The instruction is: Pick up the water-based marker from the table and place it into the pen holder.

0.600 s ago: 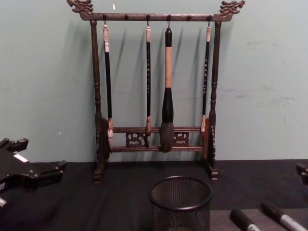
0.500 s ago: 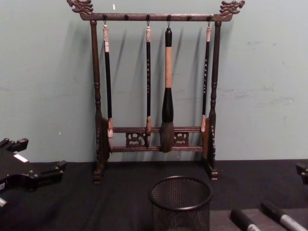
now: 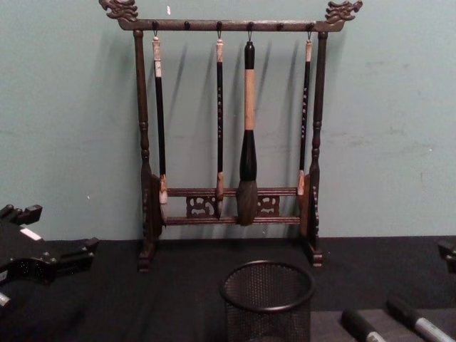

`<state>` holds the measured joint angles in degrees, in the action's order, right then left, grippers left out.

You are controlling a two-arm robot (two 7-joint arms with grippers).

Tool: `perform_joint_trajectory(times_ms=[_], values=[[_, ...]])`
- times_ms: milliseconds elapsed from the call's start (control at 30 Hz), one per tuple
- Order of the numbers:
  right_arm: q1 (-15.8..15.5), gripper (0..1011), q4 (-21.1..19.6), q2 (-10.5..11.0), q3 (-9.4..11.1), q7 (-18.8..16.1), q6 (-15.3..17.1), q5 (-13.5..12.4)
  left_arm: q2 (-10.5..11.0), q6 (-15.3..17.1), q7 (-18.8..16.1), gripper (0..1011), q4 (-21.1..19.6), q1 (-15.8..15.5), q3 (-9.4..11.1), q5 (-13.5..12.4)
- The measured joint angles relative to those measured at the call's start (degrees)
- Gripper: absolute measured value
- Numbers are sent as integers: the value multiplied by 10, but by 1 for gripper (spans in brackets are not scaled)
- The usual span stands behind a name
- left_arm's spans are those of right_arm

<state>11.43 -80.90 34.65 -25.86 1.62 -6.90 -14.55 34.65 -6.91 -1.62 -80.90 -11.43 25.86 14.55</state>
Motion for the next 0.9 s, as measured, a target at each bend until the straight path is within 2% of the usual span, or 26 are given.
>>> perform_joint_trajectory(times_ms=[733,900], values=[[0,1002,0,0,0,0,0,0,0,0,0,1009,0,0,0,0],[-4,1002,1,-8,2,-13,-2,3,0,0,0,1009,0,0,0,0]])
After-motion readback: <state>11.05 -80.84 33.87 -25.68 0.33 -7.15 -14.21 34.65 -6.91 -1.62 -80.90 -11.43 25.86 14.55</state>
